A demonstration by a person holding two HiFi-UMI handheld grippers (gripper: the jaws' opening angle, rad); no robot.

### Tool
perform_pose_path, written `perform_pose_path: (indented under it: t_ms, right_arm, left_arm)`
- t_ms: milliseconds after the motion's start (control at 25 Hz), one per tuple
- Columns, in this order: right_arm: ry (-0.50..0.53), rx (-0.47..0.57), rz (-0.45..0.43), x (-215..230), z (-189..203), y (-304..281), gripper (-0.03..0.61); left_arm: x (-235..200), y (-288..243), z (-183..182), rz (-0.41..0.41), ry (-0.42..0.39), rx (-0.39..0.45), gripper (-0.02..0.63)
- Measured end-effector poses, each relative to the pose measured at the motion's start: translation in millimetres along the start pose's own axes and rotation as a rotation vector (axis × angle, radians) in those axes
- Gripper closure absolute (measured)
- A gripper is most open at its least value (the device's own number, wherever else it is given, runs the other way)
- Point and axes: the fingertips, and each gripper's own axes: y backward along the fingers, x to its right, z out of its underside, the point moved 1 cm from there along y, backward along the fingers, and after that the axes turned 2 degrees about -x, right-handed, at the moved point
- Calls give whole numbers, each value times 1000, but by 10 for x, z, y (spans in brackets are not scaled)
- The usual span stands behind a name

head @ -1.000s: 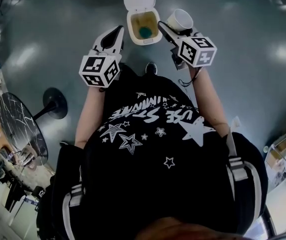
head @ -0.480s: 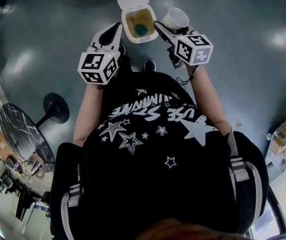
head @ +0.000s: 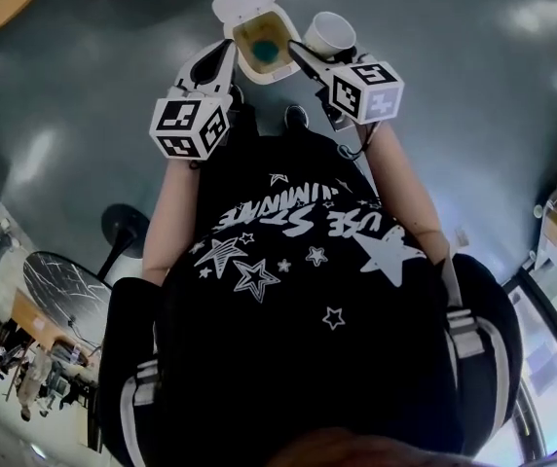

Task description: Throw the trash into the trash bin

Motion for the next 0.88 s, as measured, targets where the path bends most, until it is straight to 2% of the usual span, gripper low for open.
perform_pose_path:
  t_ms: [320,600,880]
  right_arm:
    - [-94,-7,102,1,78,-489,262]
    - [-173,-11,193,-118,30,-960,262]
    - [-248,11,268,-35,104,-992,262]
  left_arm:
    - [-441,-299,20,115,-7,-93,603]
    - [-884,-458,186,222,10,-205,603]
    - [-951,-680,403,292,-16,-291,603]
